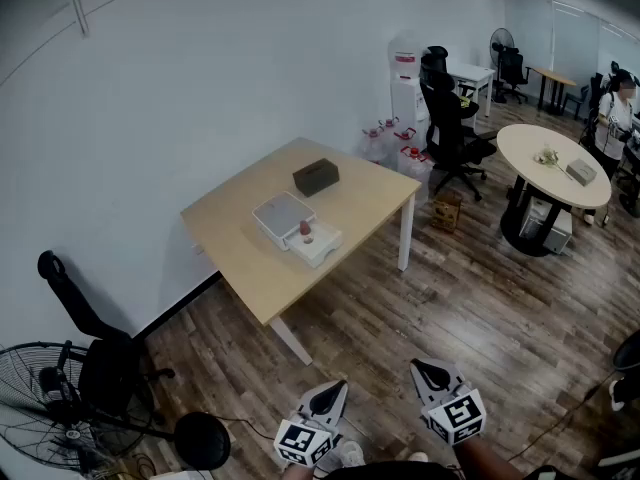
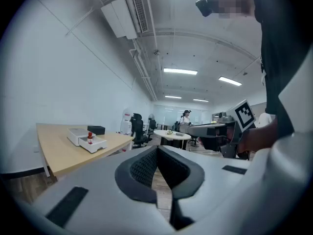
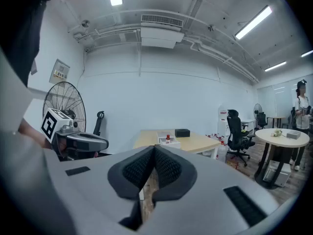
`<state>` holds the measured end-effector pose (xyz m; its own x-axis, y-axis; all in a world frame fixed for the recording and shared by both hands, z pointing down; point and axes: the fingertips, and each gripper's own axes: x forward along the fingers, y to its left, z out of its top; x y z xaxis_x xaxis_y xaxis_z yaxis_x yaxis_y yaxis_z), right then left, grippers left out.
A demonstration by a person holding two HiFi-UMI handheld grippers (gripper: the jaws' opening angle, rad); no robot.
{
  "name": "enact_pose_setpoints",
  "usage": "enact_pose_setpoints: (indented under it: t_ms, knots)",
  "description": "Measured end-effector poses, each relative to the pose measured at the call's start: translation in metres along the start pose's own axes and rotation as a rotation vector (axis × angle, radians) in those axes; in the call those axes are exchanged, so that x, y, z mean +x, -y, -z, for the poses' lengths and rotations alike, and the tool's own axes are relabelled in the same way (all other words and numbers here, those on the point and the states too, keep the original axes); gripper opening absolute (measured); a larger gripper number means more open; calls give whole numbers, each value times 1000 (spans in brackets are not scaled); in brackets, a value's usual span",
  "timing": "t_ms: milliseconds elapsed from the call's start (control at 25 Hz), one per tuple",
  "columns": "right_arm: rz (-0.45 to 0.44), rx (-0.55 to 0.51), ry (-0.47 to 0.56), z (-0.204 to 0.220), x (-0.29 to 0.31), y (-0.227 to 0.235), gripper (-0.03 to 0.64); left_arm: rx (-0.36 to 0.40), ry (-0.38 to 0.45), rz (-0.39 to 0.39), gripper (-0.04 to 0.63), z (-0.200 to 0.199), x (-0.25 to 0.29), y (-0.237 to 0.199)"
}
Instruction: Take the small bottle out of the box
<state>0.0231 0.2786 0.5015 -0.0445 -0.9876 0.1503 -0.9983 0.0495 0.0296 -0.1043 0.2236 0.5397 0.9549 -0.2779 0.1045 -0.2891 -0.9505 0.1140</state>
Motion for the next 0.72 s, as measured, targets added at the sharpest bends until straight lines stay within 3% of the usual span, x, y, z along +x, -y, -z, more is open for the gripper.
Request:
enact_pose_setpoints:
  t_ms: [320,720]
  knots:
    - [3,-3,7,-2,-15,1,11,-11,0,15,12,2,-1,20]
    - [-24,64,84,-14,3,-13,12,-5,2,42,12,-3,-9,3]
